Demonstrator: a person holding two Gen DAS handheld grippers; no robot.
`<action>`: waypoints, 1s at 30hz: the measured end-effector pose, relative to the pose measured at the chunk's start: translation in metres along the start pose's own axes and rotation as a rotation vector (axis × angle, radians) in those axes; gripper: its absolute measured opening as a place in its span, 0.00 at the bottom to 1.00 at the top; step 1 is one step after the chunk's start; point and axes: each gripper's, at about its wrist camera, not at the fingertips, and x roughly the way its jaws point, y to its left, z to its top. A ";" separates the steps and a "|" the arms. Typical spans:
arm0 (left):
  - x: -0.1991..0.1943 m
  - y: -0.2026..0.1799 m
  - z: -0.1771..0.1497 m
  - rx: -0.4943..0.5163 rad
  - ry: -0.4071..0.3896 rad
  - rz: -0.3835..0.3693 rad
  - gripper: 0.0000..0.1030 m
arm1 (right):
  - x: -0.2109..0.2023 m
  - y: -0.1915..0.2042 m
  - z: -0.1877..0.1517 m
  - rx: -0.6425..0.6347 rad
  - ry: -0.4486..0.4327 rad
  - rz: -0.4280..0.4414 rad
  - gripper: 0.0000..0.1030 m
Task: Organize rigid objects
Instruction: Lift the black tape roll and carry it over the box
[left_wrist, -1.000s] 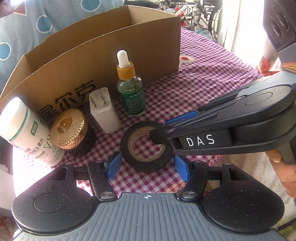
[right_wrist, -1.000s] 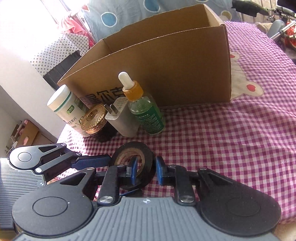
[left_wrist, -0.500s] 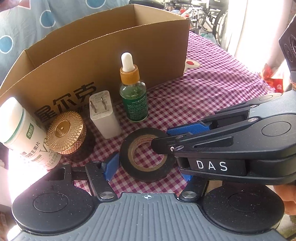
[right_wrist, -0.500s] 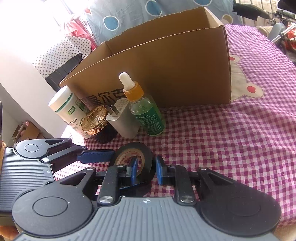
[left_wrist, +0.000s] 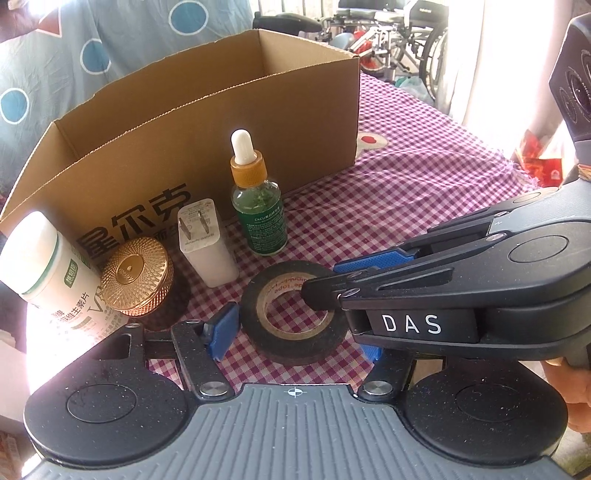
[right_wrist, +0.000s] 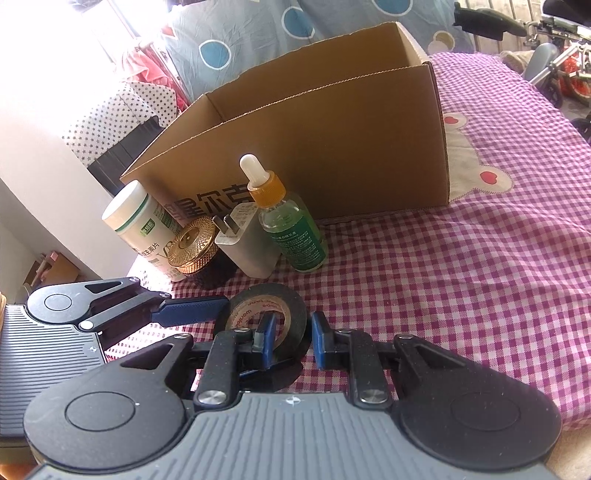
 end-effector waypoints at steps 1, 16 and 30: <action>-0.003 -0.001 0.000 0.003 -0.007 0.004 0.64 | -0.002 0.001 0.000 -0.001 -0.005 0.000 0.23; -0.057 -0.011 -0.001 0.009 -0.128 0.064 0.64 | -0.046 0.033 -0.002 -0.060 -0.120 0.004 0.23; -0.127 0.014 0.053 0.034 -0.364 0.199 0.64 | -0.101 0.088 0.071 -0.265 -0.323 0.056 0.23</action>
